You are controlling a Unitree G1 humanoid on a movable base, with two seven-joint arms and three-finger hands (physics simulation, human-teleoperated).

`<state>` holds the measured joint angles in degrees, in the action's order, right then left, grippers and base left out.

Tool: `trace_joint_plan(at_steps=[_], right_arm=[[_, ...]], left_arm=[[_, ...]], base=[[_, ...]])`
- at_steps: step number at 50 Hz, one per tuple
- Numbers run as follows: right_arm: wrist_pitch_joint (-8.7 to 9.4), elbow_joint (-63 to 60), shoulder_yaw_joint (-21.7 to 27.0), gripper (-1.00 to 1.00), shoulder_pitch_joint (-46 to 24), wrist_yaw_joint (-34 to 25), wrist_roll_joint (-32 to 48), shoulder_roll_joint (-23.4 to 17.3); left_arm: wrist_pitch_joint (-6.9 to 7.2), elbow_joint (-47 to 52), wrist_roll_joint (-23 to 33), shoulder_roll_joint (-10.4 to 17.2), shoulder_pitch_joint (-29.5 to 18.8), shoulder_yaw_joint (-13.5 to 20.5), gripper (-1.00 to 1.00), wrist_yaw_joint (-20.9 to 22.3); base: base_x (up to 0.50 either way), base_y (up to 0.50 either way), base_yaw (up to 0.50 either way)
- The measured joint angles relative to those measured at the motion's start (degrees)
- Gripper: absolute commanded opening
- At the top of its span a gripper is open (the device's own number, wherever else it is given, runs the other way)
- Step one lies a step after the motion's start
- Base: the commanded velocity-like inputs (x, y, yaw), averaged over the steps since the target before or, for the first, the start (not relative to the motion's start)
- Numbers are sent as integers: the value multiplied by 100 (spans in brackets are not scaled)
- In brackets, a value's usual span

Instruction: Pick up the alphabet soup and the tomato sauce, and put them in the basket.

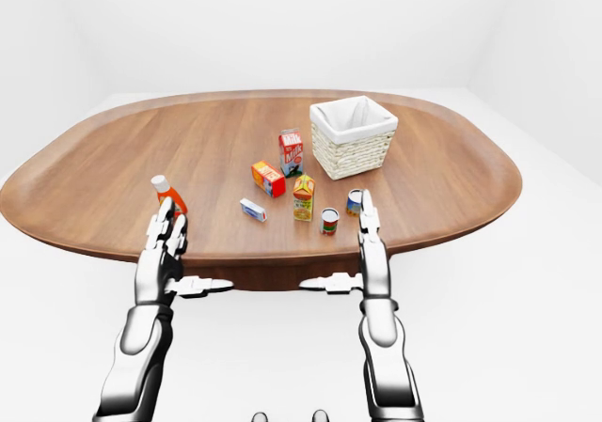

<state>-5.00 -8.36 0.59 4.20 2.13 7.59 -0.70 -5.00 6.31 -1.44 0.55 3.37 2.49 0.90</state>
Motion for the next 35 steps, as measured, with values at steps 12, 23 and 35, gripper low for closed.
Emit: trace_joint_plan(at_steps=[12,23,35], right_arm=[[0,-141,-19,100,84,82,225,9],[0,-37,-9,100,107,150,315,9],[0,-10,-7,100,130,183,353,11]], left_arm=[[0,438,40,-23,172,11,100,-86],[0,612,94,-29,226,18,100,-133],[0,653,116,-29,236,19,100,-143]], base=[[0,0,0],[0,0,0],[6,0,0]])
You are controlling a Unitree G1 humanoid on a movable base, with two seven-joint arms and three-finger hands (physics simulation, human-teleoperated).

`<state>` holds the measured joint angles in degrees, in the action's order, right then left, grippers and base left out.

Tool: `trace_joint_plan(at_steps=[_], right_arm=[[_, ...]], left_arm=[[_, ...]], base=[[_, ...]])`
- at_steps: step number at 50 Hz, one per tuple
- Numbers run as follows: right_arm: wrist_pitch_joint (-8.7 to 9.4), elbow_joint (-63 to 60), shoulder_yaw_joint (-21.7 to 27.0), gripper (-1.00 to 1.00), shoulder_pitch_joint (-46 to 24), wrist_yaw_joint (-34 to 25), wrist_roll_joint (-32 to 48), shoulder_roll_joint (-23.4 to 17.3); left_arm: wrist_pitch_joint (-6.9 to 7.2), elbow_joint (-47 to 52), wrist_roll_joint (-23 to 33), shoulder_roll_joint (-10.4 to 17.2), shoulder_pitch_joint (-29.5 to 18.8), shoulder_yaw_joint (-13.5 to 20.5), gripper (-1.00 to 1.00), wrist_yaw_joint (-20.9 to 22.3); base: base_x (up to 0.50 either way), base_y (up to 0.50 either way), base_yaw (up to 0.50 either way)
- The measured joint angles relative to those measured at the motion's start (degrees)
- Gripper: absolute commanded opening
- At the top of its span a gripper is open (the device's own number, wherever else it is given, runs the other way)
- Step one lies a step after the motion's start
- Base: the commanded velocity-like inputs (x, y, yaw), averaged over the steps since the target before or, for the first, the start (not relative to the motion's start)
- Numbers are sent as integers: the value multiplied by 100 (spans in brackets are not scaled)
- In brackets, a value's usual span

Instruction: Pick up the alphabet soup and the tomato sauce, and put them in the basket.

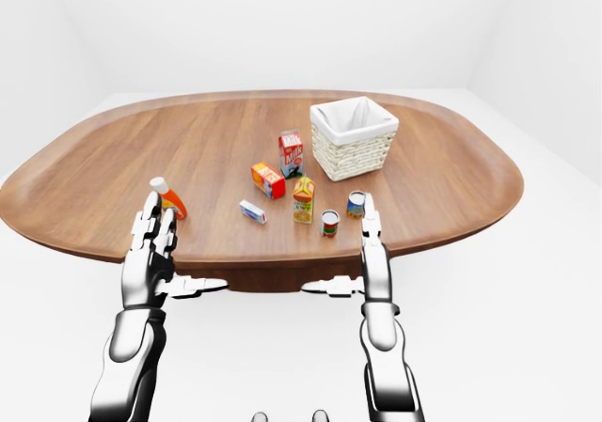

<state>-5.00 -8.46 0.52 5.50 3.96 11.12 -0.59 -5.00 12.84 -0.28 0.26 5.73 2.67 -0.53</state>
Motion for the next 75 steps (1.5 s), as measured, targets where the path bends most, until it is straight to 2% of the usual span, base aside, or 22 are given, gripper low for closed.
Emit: trace_joint_plan(at_steps=[22,75], right_arm=[[0,-291,-9,100,2,-31,-2,10],[0,102,-12,100,25,37,6,4]], left_arm=[[0,-2,0,4,-32,26,100,-28],[0,-86,-17,7,-38,14,100,5]], base=[[22,0,0],[26,0,0]])
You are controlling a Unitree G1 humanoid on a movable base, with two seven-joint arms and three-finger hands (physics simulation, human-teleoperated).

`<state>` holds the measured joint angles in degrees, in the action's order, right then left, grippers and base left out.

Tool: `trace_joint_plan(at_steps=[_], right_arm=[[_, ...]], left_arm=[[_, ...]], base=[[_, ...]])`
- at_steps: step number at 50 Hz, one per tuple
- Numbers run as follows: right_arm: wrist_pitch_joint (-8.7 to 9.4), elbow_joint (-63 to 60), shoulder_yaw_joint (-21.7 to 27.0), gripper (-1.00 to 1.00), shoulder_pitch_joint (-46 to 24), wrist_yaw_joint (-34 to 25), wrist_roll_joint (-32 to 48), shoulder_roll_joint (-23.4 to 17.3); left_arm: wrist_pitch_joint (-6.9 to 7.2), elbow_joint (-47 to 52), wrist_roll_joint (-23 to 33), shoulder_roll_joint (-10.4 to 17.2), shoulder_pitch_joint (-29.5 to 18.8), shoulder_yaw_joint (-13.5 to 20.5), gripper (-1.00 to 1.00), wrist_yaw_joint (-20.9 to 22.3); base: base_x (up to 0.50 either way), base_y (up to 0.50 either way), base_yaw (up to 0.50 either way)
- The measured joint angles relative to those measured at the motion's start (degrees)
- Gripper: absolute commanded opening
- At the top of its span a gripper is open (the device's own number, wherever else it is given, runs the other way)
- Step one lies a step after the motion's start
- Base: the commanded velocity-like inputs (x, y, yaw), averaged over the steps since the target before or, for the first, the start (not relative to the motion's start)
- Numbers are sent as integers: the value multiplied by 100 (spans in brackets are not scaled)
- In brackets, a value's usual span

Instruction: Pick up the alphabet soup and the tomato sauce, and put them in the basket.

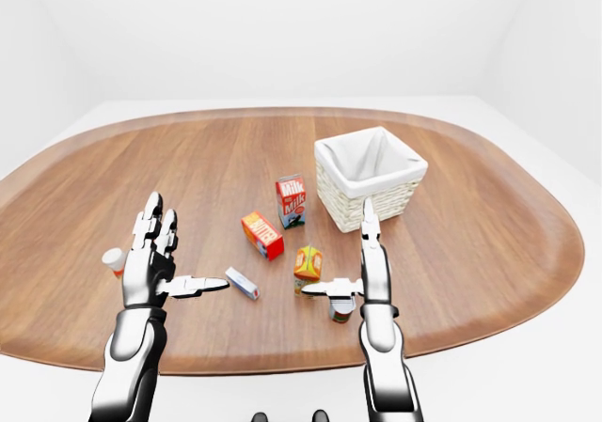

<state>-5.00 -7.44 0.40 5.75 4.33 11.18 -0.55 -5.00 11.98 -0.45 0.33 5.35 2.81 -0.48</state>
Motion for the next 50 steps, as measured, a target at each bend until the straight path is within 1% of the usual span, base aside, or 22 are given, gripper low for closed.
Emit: trace_joint_plan(at_steps=[40,50], right_arm=[[0,87,-31,100,15,-9,15,0],[0,37,-34,100,10,-38,13,-1]], left_arm=[[0,-40,15,-1,19,-35,100,58],[0,-79,15,0,11,-38,100,66]], base=[[26,0,0],[4,0,0]])
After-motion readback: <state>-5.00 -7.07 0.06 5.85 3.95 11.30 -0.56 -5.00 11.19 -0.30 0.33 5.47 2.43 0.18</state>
